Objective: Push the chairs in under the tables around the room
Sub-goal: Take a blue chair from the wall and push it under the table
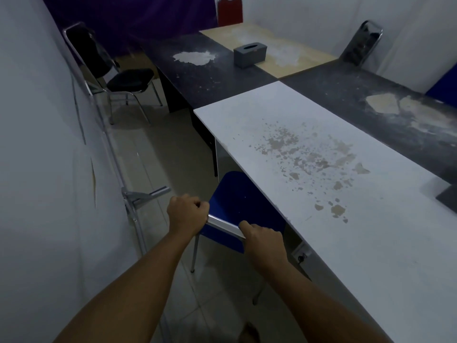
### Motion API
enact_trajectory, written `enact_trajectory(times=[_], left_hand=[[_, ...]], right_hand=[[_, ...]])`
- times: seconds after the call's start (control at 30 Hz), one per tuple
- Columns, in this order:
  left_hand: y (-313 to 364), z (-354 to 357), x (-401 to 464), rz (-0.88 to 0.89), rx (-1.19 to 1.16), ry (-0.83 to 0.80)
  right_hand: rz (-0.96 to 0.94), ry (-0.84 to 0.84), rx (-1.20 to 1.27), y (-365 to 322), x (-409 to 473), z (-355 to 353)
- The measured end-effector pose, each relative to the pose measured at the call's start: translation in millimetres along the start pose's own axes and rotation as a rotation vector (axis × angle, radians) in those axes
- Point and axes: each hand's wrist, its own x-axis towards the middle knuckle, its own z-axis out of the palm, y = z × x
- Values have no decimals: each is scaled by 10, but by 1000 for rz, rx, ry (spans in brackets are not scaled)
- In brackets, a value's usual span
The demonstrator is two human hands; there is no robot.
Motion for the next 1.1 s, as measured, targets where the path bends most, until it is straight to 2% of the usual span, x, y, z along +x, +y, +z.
enact_trajectory(times=[0.17,0.37,0.53,0.67,1.1], left_hand=[[95,10,189,63,91,-42],[120,-62,329,246,336,-193],[75,-34,352,369,200,-185],[12,-2,380,440,181,-188],[-6,-2,518,468,130,-276]], right_hand=[[45,-57,17,110,161,39],[161,-36,106,109,175,-12],[245,-147,104,83,190,-75],[289,-185,96,46,190,-94],[483,-204,68,-122,311,-154]])
